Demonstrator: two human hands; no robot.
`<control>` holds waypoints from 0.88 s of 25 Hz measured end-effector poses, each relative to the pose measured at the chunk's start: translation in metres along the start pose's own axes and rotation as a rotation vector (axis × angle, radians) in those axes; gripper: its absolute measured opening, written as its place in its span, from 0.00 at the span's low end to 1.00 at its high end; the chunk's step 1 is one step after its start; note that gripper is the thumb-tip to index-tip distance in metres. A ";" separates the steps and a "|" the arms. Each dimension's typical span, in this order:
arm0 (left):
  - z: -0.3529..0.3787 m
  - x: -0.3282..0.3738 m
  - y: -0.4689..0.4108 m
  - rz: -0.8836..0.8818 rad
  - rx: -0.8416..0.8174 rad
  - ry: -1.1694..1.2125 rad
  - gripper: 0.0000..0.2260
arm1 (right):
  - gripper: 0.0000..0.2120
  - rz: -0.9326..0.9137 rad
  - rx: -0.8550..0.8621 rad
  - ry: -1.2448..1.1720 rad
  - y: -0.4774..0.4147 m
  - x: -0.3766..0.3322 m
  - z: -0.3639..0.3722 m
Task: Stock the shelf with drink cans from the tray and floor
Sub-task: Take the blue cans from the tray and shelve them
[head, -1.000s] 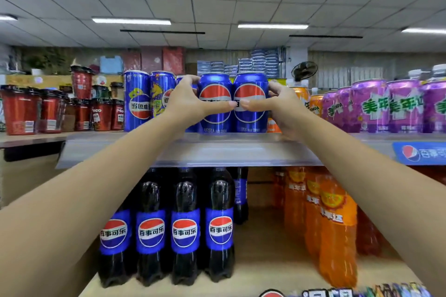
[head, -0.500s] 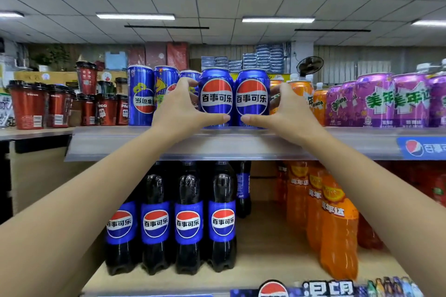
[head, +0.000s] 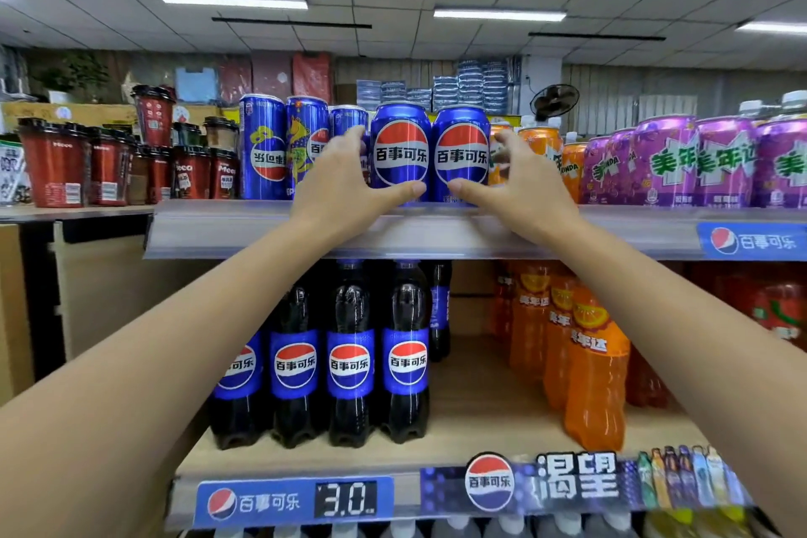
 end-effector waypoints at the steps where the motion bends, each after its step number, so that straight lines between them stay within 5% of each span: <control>1: -0.007 0.006 0.008 0.030 0.050 -0.002 0.34 | 0.30 -0.023 0.078 0.048 0.010 -0.006 -0.009; 5: -0.016 0.043 0.070 0.224 0.140 0.016 0.11 | 0.18 -0.187 0.163 0.138 0.077 -0.029 -0.022; 9: 0.034 0.063 0.163 0.198 -0.089 0.072 0.08 | 0.10 -0.239 0.016 0.042 0.173 -0.010 -0.006; 22: 0.319 0.022 0.634 -0.268 -1.169 -0.169 0.09 | 0.08 0.257 -1.128 0.225 0.612 0.159 0.211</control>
Point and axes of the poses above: each hand's wrist, its own y-axis away from the middle knuckle, its own z-axis out of the palm, x = y × z, the point moved 10 cm from there along -y, towards the middle knuckle, and after that the axes turned 10 degrees about -x, right-handed, at the moved point
